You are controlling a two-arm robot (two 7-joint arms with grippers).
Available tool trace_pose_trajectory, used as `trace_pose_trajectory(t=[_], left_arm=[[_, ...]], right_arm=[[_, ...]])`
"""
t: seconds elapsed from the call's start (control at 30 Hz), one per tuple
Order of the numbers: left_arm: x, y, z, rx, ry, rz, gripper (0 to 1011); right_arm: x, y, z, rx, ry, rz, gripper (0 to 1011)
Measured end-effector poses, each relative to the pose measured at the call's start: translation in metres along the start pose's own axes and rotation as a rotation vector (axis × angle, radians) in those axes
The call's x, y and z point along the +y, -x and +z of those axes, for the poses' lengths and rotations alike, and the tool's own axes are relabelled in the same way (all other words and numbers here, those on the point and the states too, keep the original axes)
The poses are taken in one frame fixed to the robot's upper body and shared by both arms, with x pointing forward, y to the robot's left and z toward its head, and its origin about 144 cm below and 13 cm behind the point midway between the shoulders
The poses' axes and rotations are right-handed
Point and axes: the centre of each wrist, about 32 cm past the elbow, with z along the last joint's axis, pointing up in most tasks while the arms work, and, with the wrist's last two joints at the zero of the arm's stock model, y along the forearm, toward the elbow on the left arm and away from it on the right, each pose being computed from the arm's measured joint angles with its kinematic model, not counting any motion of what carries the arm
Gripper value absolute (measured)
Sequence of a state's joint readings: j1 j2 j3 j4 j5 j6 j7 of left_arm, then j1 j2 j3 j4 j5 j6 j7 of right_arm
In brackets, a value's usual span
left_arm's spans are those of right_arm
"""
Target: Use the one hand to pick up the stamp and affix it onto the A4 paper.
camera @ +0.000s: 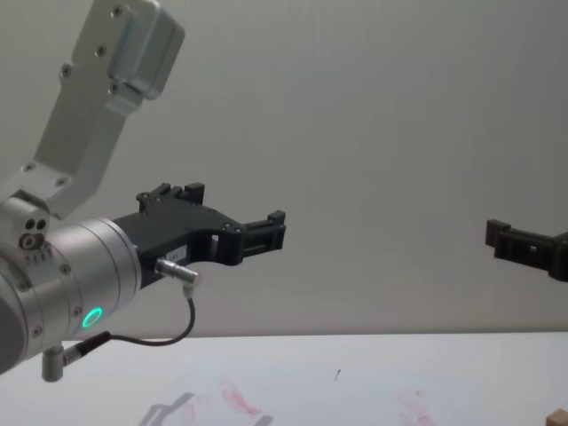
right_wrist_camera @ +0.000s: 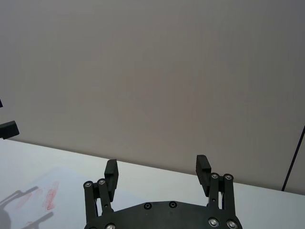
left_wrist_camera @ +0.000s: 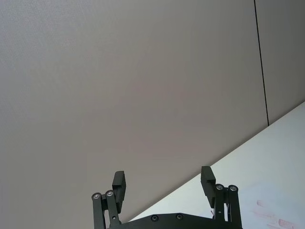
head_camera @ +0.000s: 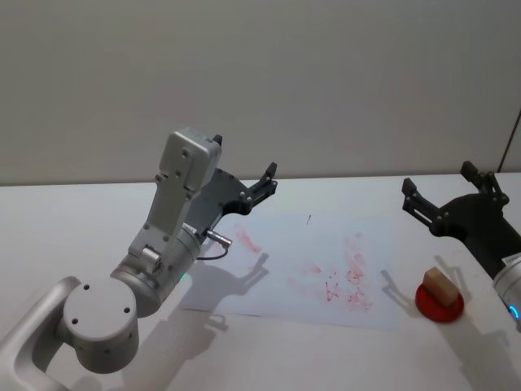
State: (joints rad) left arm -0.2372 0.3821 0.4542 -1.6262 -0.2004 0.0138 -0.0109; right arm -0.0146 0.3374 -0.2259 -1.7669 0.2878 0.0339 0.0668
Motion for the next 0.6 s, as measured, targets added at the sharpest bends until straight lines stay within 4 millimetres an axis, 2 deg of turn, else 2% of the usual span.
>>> trace_pose_trajectory(t=[0.6], left_arm=[[0.0, 0.0, 0.0, 0.0, 0.0, 0.0, 1001]], right_arm=[[0.0, 0.0, 0.0, 0.0, 0.0, 0.0, 1001]])
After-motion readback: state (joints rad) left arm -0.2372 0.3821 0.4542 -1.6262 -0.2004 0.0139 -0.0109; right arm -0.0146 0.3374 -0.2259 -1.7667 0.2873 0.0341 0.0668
